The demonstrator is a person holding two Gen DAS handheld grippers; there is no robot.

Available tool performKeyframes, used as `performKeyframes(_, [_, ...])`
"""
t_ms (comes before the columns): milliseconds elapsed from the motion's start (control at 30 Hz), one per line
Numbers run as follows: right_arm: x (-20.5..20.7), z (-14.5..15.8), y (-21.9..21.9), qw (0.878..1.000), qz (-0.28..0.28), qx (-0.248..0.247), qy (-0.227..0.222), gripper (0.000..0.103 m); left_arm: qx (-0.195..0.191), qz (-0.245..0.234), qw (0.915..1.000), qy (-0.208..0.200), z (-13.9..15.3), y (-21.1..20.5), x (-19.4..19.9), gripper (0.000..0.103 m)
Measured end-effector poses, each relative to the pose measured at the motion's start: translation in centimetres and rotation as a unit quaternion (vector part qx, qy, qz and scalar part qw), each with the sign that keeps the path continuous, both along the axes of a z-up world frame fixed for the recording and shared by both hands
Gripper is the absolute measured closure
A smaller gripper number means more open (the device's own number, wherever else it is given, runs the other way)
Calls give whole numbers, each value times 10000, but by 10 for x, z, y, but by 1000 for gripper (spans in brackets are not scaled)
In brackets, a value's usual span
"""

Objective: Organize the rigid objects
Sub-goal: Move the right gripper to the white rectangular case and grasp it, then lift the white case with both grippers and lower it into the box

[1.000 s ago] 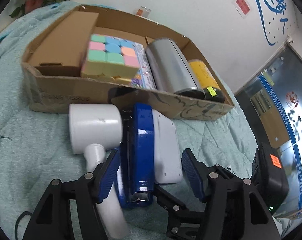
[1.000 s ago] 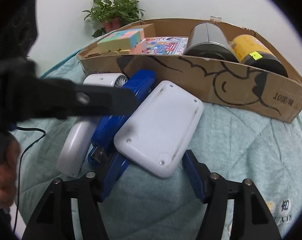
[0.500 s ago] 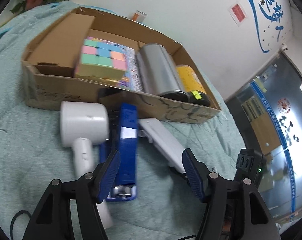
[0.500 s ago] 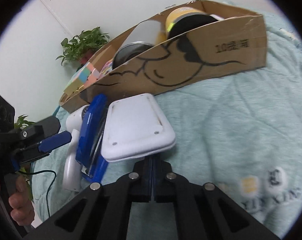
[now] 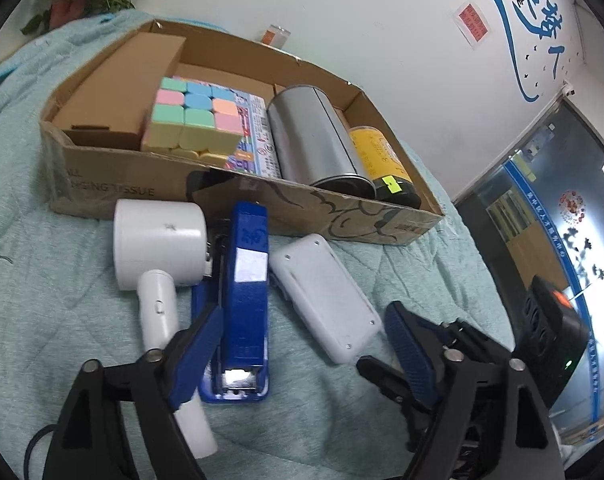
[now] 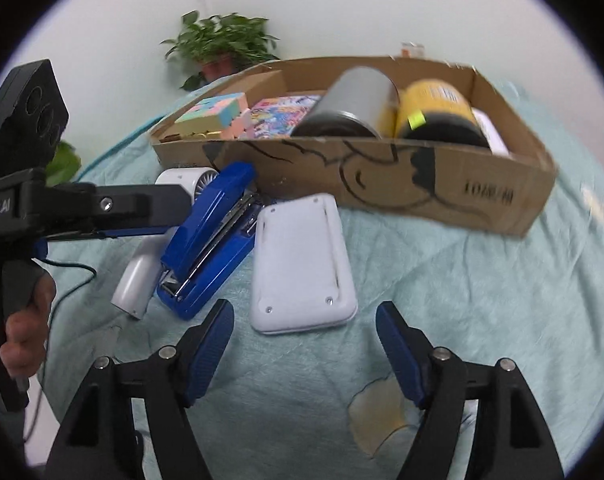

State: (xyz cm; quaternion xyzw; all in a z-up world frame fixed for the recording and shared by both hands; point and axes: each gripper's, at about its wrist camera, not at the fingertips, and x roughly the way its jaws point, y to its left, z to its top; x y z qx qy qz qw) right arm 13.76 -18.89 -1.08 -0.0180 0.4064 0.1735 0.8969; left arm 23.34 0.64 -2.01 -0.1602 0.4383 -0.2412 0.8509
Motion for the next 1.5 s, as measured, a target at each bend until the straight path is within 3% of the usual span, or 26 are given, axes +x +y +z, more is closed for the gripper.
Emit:
performKeyframes(67, [11,-3,3,9999,36,-44,88,29,136,164,9997,-130,1,2,-2,8])
performKeyframes(167, [32,-21,11,9984,130,-28,550,27,206,322,9992,-121,1,3,-3,7])
performKeyframes(233, [34,-21,16,9991,143,-44,399,30,164,286,9994,-79,0,2,-3,7])
performKeyframes(267, [36,-21,19,9989,184,-54,423,37,175,279,9994,-72,0,3,-4,7])
performKeyframes(433, [23,-21,20,9993,-38,-112,342,39,-50,83,9999,71,-4,-1,-6,7])
performKeyframes(533, [11,-19,5,9956,-191,516,760,39,-400,-195,9986,303,-9,-9,-6,7])
performKeyframes(667, [-4,-18,-13,9813,-437,1397,1252,38,-813,-614,9931,588,-15,-24,-10,10])
performKeyframes(733, [-8,-19,-18,9718,-470,1794,1455,38,-877,-767,9905,729,-20,-31,-10,28])
performKeyframes(833, [-13,-21,-20,9635,-497,2078,1616,39,-806,-702,9910,812,-25,-34,-11,33])
performKeyframes(867, [-10,-20,-17,9634,-494,2081,1614,39,-803,-684,9909,836,-26,-32,-11,36])
performKeyframes(933, [-10,-19,-15,9627,-533,2113,1605,39,-697,-635,9918,859,-27,-29,-12,52])
performKeyframes(1100, [-14,-7,-3,9684,-315,2026,1417,39,-808,-592,9910,892,-27,-21,-10,67])
performKeyframes(1300, [-4,13,11,9771,-286,1850,1015,39,-664,-451,9957,458,2,-10,-1,77])
performKeyframes(1500, [25,53,31,9850,-186,1682,323,39,-544,-483,9973,-83,50,3,30,77])
